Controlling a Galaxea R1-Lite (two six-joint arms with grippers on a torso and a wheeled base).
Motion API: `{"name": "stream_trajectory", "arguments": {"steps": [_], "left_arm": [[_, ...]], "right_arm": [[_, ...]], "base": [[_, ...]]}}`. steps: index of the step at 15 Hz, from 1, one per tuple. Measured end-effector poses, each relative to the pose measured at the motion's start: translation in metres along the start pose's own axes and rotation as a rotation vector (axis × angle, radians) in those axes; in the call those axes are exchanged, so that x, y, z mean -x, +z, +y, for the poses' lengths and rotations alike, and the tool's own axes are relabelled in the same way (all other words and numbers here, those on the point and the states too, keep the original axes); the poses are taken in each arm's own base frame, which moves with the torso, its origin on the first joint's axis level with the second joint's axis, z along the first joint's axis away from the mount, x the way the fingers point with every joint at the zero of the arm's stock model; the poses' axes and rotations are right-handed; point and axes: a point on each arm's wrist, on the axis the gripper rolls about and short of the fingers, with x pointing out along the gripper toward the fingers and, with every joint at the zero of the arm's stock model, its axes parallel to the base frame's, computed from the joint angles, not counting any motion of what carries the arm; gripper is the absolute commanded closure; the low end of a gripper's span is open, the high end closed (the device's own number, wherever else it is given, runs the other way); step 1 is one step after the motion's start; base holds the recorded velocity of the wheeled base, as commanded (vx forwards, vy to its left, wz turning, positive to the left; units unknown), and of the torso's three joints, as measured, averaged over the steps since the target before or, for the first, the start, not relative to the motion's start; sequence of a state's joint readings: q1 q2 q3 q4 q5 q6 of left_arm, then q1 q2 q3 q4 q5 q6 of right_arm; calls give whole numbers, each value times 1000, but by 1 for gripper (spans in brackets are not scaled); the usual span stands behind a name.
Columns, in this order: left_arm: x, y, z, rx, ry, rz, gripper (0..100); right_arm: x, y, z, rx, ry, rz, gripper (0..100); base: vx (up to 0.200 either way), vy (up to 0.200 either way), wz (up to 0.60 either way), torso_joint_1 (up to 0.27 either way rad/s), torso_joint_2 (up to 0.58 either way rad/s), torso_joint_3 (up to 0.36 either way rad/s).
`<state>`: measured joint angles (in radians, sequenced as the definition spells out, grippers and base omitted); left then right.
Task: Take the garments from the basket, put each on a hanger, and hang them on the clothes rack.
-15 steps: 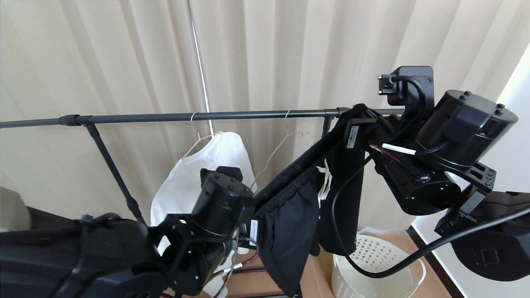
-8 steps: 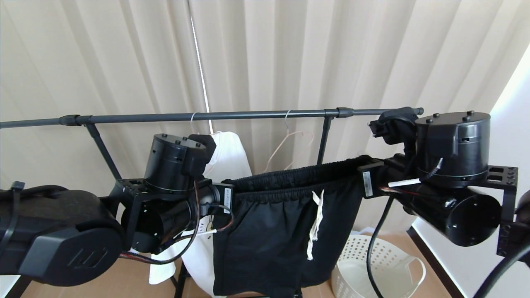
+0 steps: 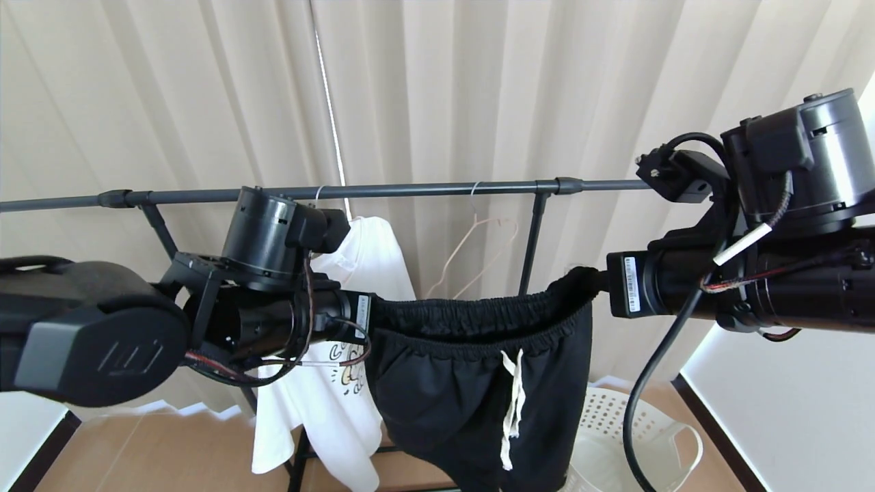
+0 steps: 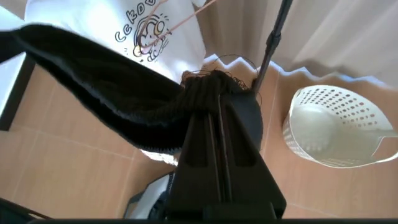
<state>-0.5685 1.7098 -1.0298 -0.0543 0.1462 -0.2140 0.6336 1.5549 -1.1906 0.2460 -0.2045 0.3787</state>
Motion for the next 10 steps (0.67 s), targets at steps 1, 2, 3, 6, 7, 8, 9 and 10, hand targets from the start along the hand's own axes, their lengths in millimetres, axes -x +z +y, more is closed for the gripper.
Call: {"name": "stream_trajectory", "arguments": {"steps": [1, 2, 3, 6, 7, 8, 9, 10], "left_arm": [[2, 7, 3, 7, -14, 25, 100], [5, 14, 5, 14, -17, 30, 100], [6, 20, 6, 18, -15, 28, 100], [4, 27, 8, 26, -3, 15, 100], [3, 27, 10, 30, 3, 15, 100], [2, 28, 15, 36, 15, 15, 100], [2, 28, 20, 46, 30, 14, 100], [1, 28, 26, 55, 45, 18, 100]], "right_arm": [[-3, 4, 0, -27, -7, -6, 100], [-8, 7, -2, -44, -31, -12, 100], [-12, 10, -5, -55, -77, -29, 100], [-31, 17, -10, -76, -214, -104, 100], [-36, 17, -13, -78, -234, -102, 100], [-41, 17, -17, -84, -255, -99, 100], [-44, 19, -23, -92, -273, -101, 100], [-46, 22, -29, -98, -292, -103, 100]], "base": [[0, 0, 0, 0, 0, 0], [0, 0, 0, 0, 0, 0], [0, 0, 0, 0, 0, 0], [0, 0, 0, 0, 0, 0], [0, 0, 0, 0, 0, 0], [0, 0, 0, 0, 0, 0], [0, 0, 0, 0, 0, 0], [0, 0, 0, 0, 0, 0]]}}
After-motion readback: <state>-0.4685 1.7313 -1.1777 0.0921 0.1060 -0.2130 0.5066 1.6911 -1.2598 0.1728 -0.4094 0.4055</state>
